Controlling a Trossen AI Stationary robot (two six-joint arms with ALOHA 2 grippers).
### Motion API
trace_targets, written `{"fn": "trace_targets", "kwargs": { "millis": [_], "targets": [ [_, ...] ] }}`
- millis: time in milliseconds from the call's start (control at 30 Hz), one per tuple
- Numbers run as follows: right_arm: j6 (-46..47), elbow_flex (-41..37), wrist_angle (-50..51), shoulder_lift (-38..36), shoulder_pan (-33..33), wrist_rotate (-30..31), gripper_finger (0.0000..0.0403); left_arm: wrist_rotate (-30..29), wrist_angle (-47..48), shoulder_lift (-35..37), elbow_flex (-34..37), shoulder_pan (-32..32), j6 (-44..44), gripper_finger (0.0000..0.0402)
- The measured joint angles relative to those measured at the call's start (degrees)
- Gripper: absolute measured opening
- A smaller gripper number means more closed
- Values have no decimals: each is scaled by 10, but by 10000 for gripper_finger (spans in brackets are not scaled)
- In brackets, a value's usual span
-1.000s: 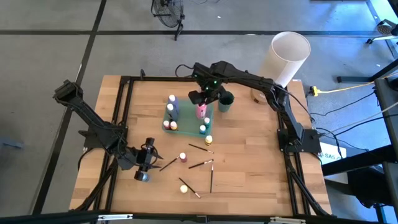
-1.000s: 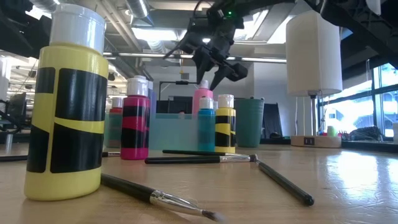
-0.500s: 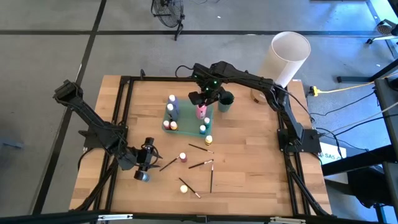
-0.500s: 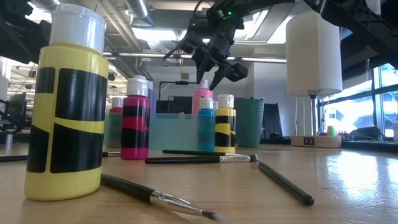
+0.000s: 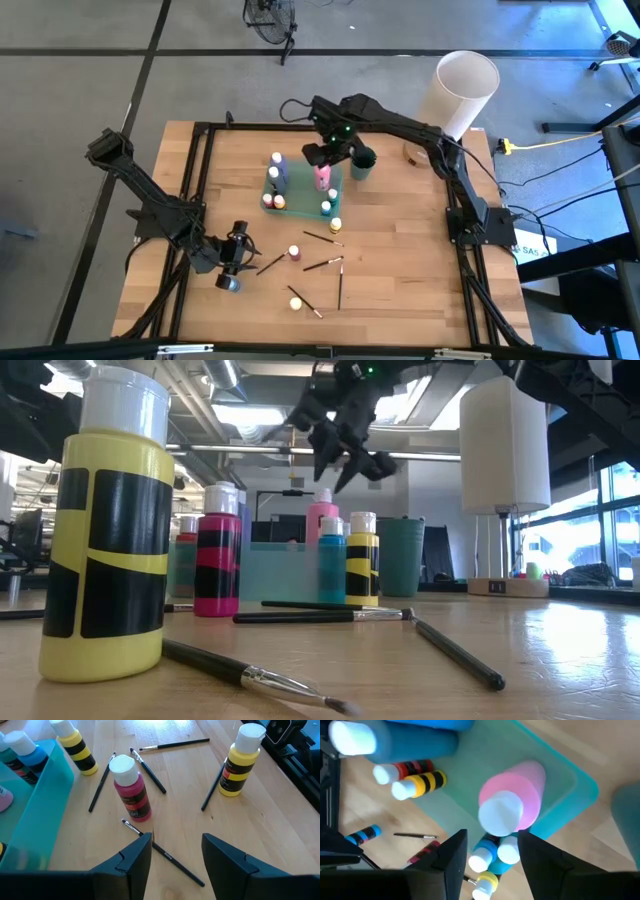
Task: Pick & Place Paint Supplies
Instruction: Put the big light pink bottle into the green bin, then put the black paint brush into the dark green cup
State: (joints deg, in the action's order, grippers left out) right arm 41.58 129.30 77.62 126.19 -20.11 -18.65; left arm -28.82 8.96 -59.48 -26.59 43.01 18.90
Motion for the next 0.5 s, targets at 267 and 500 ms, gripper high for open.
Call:
{"fn": "trace_targets", "kwargs": {
  "millis": [267, 500],
  "targets": [
    [0, 50, 45, -14, 15, 30, 178, 3, 3, 0, 0, 0, 8, 169],
    [-3, 56, 128, -28, 59, 14, 178, 35, 9, 0, 0, 0, 29, 169]
  ]
}}
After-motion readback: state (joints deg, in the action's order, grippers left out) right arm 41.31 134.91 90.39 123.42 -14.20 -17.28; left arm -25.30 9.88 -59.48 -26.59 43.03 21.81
